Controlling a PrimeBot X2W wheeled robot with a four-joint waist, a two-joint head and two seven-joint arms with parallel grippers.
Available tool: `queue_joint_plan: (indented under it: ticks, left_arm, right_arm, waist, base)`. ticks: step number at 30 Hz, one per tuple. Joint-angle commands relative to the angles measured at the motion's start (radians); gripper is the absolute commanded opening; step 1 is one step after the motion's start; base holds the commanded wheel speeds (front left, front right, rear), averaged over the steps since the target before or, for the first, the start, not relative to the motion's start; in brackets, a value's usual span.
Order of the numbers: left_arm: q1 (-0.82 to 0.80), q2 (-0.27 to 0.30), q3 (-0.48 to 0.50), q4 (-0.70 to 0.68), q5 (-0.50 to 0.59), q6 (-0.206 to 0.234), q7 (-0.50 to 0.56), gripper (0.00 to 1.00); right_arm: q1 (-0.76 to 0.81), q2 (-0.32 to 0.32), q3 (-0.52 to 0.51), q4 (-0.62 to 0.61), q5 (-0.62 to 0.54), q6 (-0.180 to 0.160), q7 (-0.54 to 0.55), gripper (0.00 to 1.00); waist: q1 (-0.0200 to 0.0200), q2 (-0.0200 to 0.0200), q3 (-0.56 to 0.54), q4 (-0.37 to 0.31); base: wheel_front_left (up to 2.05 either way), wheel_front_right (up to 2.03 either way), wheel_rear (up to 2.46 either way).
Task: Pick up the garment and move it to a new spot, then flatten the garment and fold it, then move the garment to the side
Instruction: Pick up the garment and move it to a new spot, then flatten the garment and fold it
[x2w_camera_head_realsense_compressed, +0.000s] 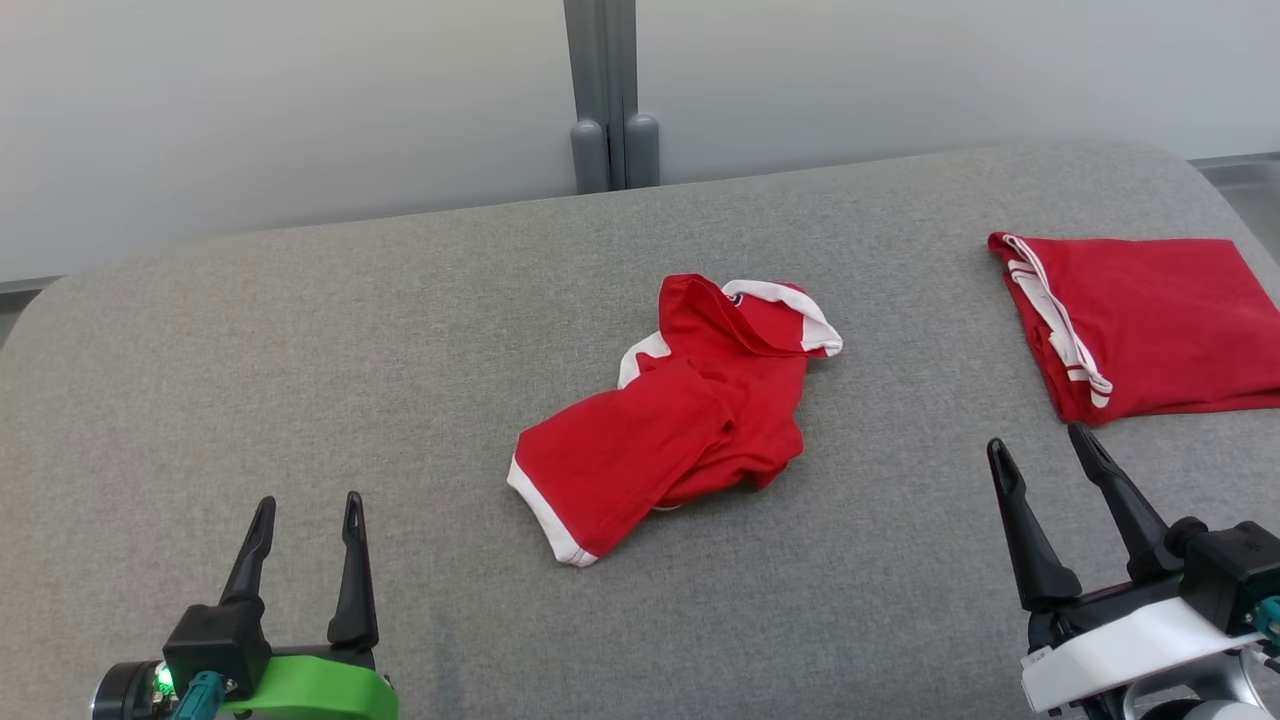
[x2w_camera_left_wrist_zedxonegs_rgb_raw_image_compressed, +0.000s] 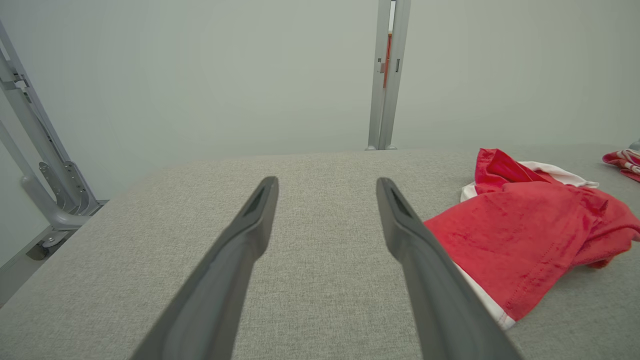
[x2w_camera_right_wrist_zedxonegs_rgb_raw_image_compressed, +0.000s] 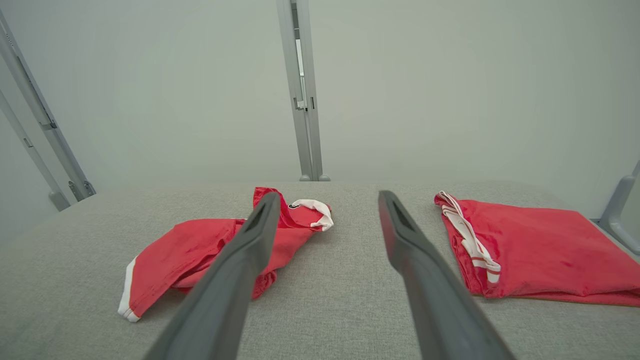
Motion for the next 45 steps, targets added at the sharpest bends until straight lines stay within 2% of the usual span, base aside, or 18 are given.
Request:
queue_joint_plan:
  ticks: [1, 18, 22, 26, 35, 40, 45]
  left_arm:
    - [0.014, 0.009, 0.001, -0.002, -0.011, 0.004, 0.001, 1.0]
    - [0.005, 0.004, -0.015, -0.011, -0.015, 0.013, 0.003, 1.0]
    - [-0.034, 0.0, -0.02, -0.029, -0.001, 0.021, 0.003, 1.0]
    - [-0.086, -0.018, -0.027, -0.046, 0.01, 0.022, -0.004, 1.0]
    - [-0.211, -0.079, -0.065, -0.053, 0.054, 0.006, -0.016, 1.0]
    - [-0.254, -0.113, -0.073, -0.049, 0.069, -0.011, -0.016, 1.0]
    - [-0.28, -0.137, -0.07, -0.044, 0.082, -0.029, -0.015, 1.0]
  right_arm:
    - [0.011, 0.005, -0.003, -0.007, -0.005, -0.002, 0.004, 1.0]
    - [0.021, 0.005, -0.003, -0.02, 0.004, -0.002, 0.017, 1.0]
    - [-0.02, -0.025, 0.035, -0.016, 0.004, -0.002, 0.027, 1.0]
    - [-0.092, -0.074, 0.144, 0.016, 0.019, -0.001, 0.042, 1.0]
    - [-0.365, -0.176, 0.527, 0.175, 0.079, -0.001, 0.046, 1.0]
    - [-0.509, -0.167, 0.713, 0.321, 0.12, -0.002, 0.027, 1.0]
    - [-0.612, -0.134, 0.813, 0.509, 0.124, -0.002, 0.027, 1.0]
  waist:
    - [0.0, 0.0, -0.004, 0.003]
    - [0.0, 0.0, -0.003, 0.007]
    - [0.0, 0.0, 0.035, 0.017]
    - [0.0, 0.0, 0.102, 0.048]
    - [0.0, 0.0, 0.244, 0.169]
    - [0.0, 0.0, 0.287, 0.225]
    - [0.0, 0.0, 0.318, 0.259]
  base:
    - [0.0, 0.0, 0.0]
    - [0.0, 0.0, 0.0]
    - [0.0, 0.0, 0.0]
    - [0.0, 0.0, 0.0]
    - [0.0, 0.0, 0.0]
    - [0.0, 0.0, 0.0]
    - [0.0, 0.0, 0.0]
